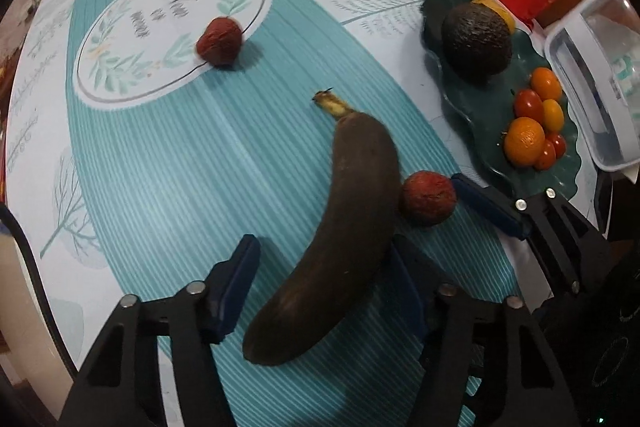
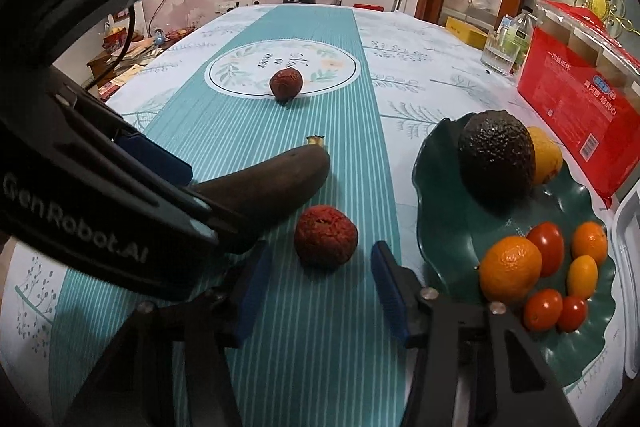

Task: Organize fruits

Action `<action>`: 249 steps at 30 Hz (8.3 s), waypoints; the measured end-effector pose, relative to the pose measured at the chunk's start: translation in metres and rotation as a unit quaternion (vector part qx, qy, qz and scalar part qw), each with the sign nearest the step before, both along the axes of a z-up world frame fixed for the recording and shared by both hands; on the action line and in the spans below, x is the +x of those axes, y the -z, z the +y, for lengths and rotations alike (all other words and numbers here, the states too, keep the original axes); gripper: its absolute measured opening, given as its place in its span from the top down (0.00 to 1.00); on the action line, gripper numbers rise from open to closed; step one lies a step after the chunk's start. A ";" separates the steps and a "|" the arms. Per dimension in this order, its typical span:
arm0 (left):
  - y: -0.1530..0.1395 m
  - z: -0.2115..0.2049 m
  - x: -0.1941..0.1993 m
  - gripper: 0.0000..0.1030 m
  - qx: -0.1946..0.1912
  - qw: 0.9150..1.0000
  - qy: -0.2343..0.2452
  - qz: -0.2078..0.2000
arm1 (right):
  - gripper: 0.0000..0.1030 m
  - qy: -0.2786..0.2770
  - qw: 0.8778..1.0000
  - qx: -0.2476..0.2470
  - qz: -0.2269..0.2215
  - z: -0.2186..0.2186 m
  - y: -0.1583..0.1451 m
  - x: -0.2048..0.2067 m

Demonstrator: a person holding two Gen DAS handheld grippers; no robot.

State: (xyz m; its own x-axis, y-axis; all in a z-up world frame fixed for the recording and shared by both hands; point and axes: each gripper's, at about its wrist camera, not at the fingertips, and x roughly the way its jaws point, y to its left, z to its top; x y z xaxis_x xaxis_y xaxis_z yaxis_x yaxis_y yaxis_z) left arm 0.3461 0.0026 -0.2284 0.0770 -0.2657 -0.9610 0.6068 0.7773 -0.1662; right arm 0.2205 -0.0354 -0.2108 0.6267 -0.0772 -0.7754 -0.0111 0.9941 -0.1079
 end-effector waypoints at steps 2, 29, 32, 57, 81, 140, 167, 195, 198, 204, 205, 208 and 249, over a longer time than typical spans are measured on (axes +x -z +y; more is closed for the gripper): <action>-0.001 -0.004 -0.003 0.49 -0.006 1.000 0.007 -0.007 | 0.61 -0.003 1.000 -0.003 0.001 0.001 0.001 0.001; -0.026 0.040 -0.030 0.68 -0.082 0.995 -0.053 -0.004 | 0.69 0.059 0.996 0.065 0.017 -0.013 -0.014 -0.035; -0.034 0.045 -0.039 0.68 -0.100 0.993 -0.059 -0.001 | 0.69 0.073 0.995 0.070 0.015 -0.018 -0.021 -0.050; -0.107 0.016 -0.069 0.69 -0.175 0.971 -0.161 -0.035 | 0.70 0.118 0.988 0.100 0.004 -0.111 -0.073 -0.125; -0.096 -0.116 -0.072 0.69 -0.226 0.942 -0.244 -0.048 | 0.70 0.009 0.988 0.144 0.058 -0.245 -0.059 -0.084; -0.097 0.020 0.020 0.23 -0.077 0.972 -0.214 -0.064 | 0.37 0.159 0.970 0.140 0.119 -0.201 -0.069 -0.070; -0.001 0.004 0.113 0.50 -0.104 0.964 -0.226 -0.097 | 0.37 0.197 0.946 0.179 0.185 -0.169 -0.047 -0.045; -0.030 -0.041 0.028 0.69 -0.171 0.967 -0.176 -0.066 | 0.37 0.208 0.942 0.208 0.159 -0.194 -0.061 -0.088; -0.032 -0.054 0.013 0.69 -0.189 0.968 -0.159 -0.053 | 0.37 0.213 0.941 0.211 0.155 -0.196 -0.061 -0.096; -0.031 -0.075 -0.008 0.69 -0.203 0.970 -0.133 -0.022 | 0.37 0.221 0.938 0.218 0.152 -0.198 -0.054 -0.108; -0.031 -0.078 -0.012 0.69 -0.204 0.970 -0.133 -0.019 | 0.37 0.223 0.938 0.219 0.152 -0.198 -0.054 -0.111; -0.034 -0.082 -0.018 0.69 -0.200 0.971 -0.130 -0.022 | 0.37 0.223 0.936 0.223 0.153 -0.200 -0.053 -0.116; -0.185 -0.020 -0.291 0.10 -0.068 0.922 -0.358 -0.131 | 0.06 -0.077 0.977 0.158 0.124 -0.165 -0.163 -0.197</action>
